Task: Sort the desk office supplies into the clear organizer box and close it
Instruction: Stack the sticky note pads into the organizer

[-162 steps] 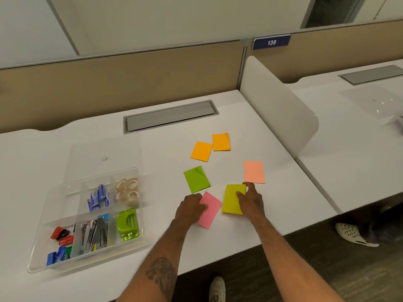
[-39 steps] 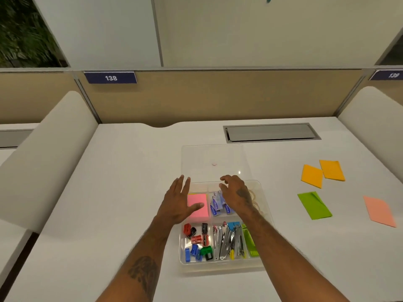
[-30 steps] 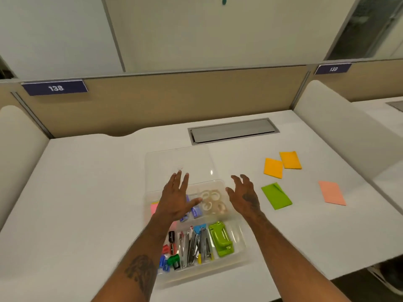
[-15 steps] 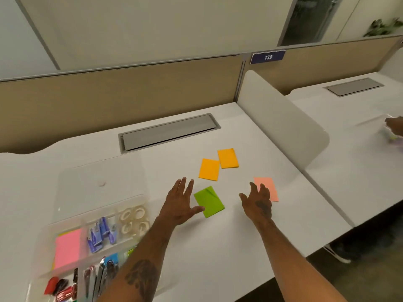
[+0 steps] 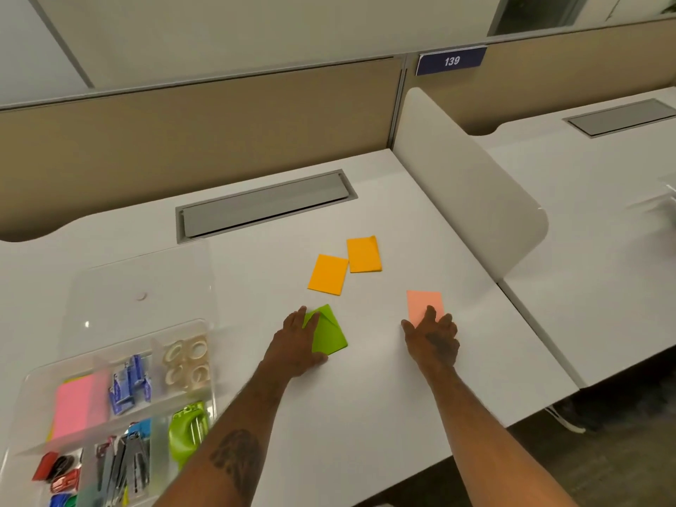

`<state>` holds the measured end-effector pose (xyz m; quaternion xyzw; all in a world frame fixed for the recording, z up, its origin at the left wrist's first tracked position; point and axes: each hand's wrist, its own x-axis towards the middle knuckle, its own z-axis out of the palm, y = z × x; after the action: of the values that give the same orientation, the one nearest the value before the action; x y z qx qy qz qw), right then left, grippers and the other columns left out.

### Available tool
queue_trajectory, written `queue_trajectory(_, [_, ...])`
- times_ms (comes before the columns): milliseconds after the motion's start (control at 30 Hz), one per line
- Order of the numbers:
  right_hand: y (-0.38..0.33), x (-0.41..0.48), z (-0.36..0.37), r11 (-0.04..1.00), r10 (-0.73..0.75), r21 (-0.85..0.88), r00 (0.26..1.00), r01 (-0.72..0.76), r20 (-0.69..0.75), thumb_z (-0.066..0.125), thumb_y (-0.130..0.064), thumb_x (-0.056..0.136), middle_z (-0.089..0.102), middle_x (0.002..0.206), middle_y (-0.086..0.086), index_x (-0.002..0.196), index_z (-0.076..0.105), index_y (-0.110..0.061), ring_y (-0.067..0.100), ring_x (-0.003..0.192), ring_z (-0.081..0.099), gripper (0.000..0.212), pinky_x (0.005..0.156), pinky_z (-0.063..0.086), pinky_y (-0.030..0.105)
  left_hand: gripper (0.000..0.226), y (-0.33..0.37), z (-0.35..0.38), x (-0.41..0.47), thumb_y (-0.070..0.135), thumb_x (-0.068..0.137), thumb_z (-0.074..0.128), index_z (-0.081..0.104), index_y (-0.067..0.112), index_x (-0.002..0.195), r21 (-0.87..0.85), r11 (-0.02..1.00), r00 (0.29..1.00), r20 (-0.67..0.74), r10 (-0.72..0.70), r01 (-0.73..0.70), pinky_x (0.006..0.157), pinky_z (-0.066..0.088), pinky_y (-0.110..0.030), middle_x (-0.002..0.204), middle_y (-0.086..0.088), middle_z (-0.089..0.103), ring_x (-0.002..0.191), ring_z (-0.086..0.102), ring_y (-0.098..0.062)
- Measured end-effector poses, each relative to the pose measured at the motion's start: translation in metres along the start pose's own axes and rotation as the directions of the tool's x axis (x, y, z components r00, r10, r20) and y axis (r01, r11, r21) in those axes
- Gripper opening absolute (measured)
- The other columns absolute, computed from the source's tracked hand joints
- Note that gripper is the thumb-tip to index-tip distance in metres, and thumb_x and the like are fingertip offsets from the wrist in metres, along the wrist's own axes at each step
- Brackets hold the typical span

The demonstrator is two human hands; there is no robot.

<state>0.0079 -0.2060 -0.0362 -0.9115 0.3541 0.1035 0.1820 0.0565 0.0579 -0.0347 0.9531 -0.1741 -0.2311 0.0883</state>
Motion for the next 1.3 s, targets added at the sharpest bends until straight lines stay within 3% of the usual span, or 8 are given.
queue_trajectory(267, [-0.003, -0.002, -0.013, 0.999, 0.009, 0.040, 0.999, -0.007, -0.054, 0.062, -0.035, 0.087, 0.044, 0.130, 0.018, 0.139, 0.030, -0.009, 0.034, 0.118, 0.044, 0.066, 0.092, 0.047, 0.042, 0.105, 0.005, -0.003, -0.001, 0.050, 0.066, 0.080, 0.022, 0.023, 0.149, -0.056, 0.997, 0.993, -0.108, -0.055, 0.049, 0.099, 0.043, -0.042, 0.144, -0.007, 0.028, 0.135, 0.026, -0.028])
queue_trajectory(400, [-0.010, 0.001, -0.019, 0.952, 0.201, 0.221, 0.977, -0.211, 0.068, 0.074, -0.024, 0.076, 0.044, 0.128, 0.018, 0.140, 0.024, -0.014, 0.035, 0.118, 0.044, 0.082, 0.093, 0.044, 0.044, 0.107, 0.008, -0.006, -0.005, 0.038, 0.058, 0.087, 0.028, 0.027, 0.146, -0.098, 0.995, 0.985, -0.166, -0.038, 0.022, 0.089, 0.050, -0.042, 0.132, -0.006, 0.028, 0.119, 0.041, -0.028])
queue_trajectory(567, [-0.011, 0.004, -0.017, 0.882, 0.311, 0.312, 0.934, -0.353, 0.176, 0.071, -0.020, 0.078, 0.057, 0.123, 0.016, 0.125, 0.040, -0.011, 0.037, 0.115, 0.053, 0.058, 0.097, 0.042, 0.046, 0.088, 0.006, -0.014, -0.012, 0.015, 0.070, 0.081, 0.036, 0.025, 0.144, -0.158, 0.987, 0.981, -0.194, -0.011, -0.020, 0.088, 0.051, -0.040, 0.134, -0.007, 0.030, 0.112, 0.052, -0.031])
queue_trajectory(733, [-0.016, -0.005, -0.015, 0.861, 0.281, 0.386, 0.942, -0.331, 0.181, 0.064, -0.023, 0.084, 0.060, 0.124, 0.014, 0.118, 0.058, -0.014, 0.035, 0.115, 0.054, 0.036, 0.100, 0.042, 0.043, 0.083, -0.003, -0.030, -0.016, 0.008, 0.073, 0.078, 0.039, 0.025, 0.145, -0.453, 0.891, 0.978, -0.188, -0.087, -0.008, 0.088, 0.047, -0.034, 0.117, -0.008, 0.055, 0.104, 0.056, -0.024])
queue_trajectory(867, [-0.031, -0.020, -0.011, 0.896, 0.304, 0.292, 0.941, -0.335, 0.148, 0.055, -0.029, 0.092, 0.050, 0.129, 0.017, 0.125, 0.048, -0.006, 0.035, 0.121, 0.044, 0.041, 0.102, 0.037, 0.042, 0.043, -0.015, -0.042, -0.027, 0.009, 0.072, 0.080, 0.066, 0.017, 0.113, -0.661, 0.749, 0.954, -0.197, -0.228, 0.043, 0.066, 0.045, -0.019, 0.090, -0.004, 0.068, 0.081, 0.063, -0.018])
queue_trajectory(967, [-0.042, -0.031, -0.010, 0.901, 0.263, 0.329, 0.959, -0.285, 0.110, 0.054, -0.033, 0.093, 0.049, 0.131, 0.016, 0.125, 0.051, -0.006, 0.035, 0.123, 0.043, 0.042, 0.102, 0.037, 0.042, 0.013, -0.029, -0.050, -0.037, 0.020, 0.079, 0.076, 0.072, 0.015, 0.090, -0.713, 0.701, 0.933, -0.237, -0.270, 0.022, 0.065, 0.042, -0.024, 0.079, 0.000, 0.068, 0.077, 0.061, -0.017])
queue_trajectory(1100, [-0.065, -0.057, -0.014, 0.780, 0.091, 0.621, 0.996, -0.075, 0.007, 0.057, -0.020, 0.092, 0.060, 0.125, 0.014, 0.112, 0.064, -0.010, 0.029, 0.108, 0.056, 0.023, 0.087, 0.048, 0.036, 0.014, -0.055, -0.061, -0.058, 0.023, 0.090, 0.066, 0.066, 0.010, 0.094, -0.828, 0.560, 0.917, -0.245, -0.315, -0.029, 0.079, 0.052, -0.042, 0.091, -0.008, 0.069, 0.086, 0.063, -0.026])
queue_trajectory(1300, [-0.147, -0.125, -0.011, 0.509, -0.182, 0.861, 0.978, 0.005, 0.102, 0.063, -0.004, 0.086, 0.062, 0.114, 0.015, 0.142, 0.037, -0.026, 0.025, 0.095, 0.058, 0.065, 0.071, 0.052, 0.036, 0.010, -0.126, -0.076, -0.109, 0.018, 0.096, 0.058, 0.058, 0.011, 0.103, -0.927, 0.349, 0.884, -0.274, -0.378, -0.139, 0.072, 0.055, -0.039, 0.102, -0.015, 0.066, 0.093, 0.063, -0.028])
